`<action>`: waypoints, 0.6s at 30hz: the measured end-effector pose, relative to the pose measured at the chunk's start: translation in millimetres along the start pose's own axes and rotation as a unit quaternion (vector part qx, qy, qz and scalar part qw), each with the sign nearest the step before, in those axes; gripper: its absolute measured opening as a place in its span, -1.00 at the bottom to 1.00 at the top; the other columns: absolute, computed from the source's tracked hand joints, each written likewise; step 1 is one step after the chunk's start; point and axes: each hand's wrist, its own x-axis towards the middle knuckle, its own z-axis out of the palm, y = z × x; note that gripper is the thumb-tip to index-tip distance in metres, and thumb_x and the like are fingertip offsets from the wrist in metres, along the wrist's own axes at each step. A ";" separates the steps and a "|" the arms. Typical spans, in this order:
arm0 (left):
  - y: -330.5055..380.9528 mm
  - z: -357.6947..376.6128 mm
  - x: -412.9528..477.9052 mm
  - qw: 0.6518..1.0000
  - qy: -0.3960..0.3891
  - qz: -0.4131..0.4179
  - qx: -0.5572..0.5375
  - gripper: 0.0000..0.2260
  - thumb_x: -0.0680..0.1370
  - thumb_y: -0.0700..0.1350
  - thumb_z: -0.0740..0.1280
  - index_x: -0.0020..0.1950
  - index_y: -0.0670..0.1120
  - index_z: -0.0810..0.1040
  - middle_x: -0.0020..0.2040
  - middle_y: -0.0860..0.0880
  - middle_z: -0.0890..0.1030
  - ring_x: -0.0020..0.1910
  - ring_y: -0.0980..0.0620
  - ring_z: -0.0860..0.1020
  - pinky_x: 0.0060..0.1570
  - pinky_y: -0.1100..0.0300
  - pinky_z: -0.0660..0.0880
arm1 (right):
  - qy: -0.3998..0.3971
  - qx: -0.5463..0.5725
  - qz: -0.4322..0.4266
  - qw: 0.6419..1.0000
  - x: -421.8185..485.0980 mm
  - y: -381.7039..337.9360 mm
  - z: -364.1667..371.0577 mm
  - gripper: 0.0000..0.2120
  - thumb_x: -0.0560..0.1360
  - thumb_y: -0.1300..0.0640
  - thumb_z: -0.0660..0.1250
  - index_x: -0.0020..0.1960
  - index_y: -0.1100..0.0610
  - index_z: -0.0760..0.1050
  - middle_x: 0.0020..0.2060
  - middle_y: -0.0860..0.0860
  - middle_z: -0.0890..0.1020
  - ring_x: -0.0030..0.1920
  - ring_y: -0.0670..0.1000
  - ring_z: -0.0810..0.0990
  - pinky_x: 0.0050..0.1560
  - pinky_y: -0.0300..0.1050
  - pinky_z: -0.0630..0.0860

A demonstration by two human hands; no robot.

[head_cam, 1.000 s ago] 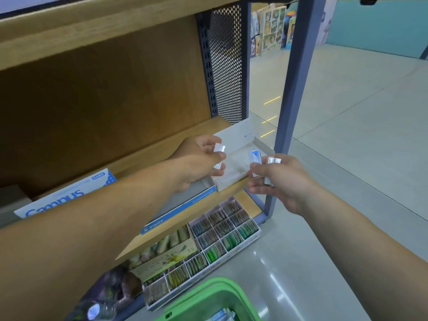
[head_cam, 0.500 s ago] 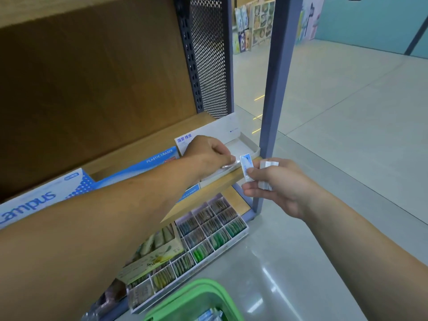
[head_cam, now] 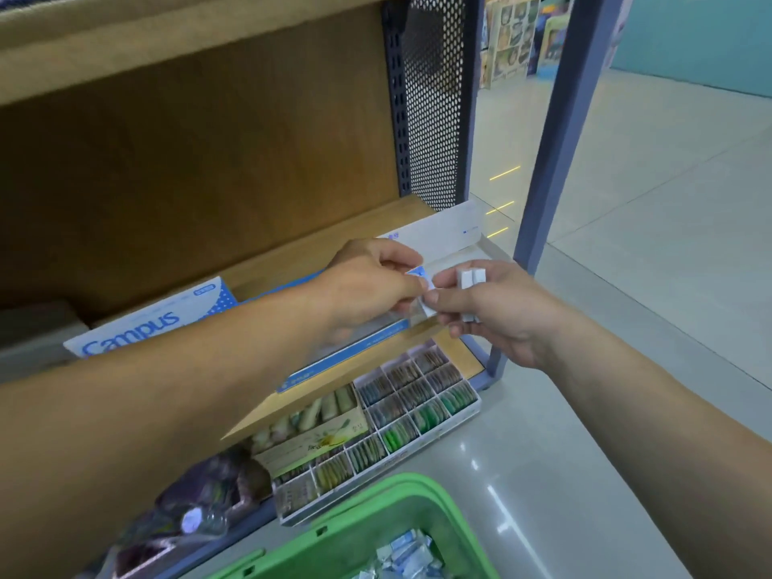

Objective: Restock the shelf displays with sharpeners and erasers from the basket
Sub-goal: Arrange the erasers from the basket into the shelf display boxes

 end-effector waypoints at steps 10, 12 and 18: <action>-13.0 -114.3 -86.3 0.995 -0.002 -0.044 -0.092 -0.79 0.67 -0.27 0.28 0.29 -0.16 0.57 0.13 -0.21 0.66 0.08 -0.09 0.69 0.02 0.05 0.68 | -0.232 0.099 0.085 0.964 -11.5 -8.4 92.1 -0.76 0.63 0.35 0.24 0.27 0.33 0.51 0.02 0.18 0.61 -0.06 0.09 0.62 0.03 0.02 0.68; -18.4 -130.3 -101.3 0.994 -0.003 -0.047 -0.097 -0.78 0.67 -0.24 0.28 0.32 -0.15 0.56 0.18 -0.19 0.63 0.15 -0.13 0.67 -0.02 0.00 0.69 | -0.239 0.054 0.070 0.967 -13.1 -8.2 110.5 -0.76 0.60 0.37 0.30 0.25 0.37 0.52 0.01 0.18 0.64 -0.07 0.08 0.67 0.02 0.02 0.68; -60.9 -161.3 -116.7 0.990 0.072 -0.053 -0.106 -0.80 0.54 -0.35 0.45 0.12 -0.16 0.61 -0.07 -0.10 0.67 -0.15 0.06 0.68 -0.13 0.15 0.68 | -0.185 0.028 0.058 0.981 -12.7 -1.5 154.1 -0.65 0.47 0.40 0.46 0.24 0.34 0.55 -0.09 0.14 0.72 -0.11 0.13 0.74 -0.12 0.03 0.71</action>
